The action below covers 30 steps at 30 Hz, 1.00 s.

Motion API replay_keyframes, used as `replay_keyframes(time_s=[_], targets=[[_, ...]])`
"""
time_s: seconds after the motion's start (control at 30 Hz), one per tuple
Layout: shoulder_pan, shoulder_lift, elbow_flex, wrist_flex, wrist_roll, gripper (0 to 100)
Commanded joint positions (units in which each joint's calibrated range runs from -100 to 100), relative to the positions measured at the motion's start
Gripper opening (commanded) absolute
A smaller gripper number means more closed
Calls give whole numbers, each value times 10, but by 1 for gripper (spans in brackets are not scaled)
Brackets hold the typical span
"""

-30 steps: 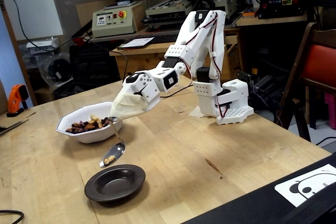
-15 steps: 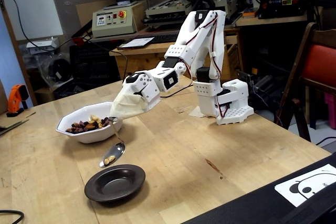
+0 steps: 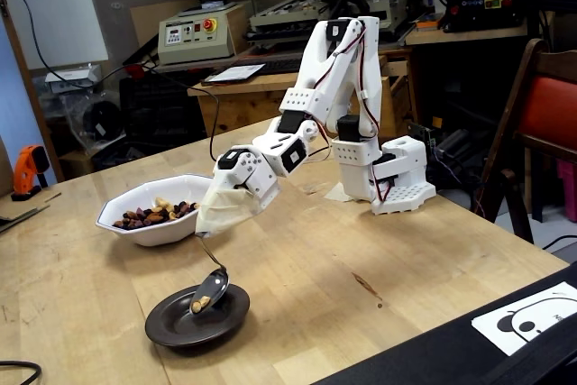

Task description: Use spoon to transfer food from the white bowl to brown plate

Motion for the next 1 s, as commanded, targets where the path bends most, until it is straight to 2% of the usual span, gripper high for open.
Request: replay_keyframes(time_s=[0.0, 0.23, 0.63, 0.97], targets=[[6, -5, -42, -14, 0, 5], [6, 0, -36, -75, 1, 5], [6, 0, -34, -96, 1, 5], [6, 0, -34, -96, 52, 5]])
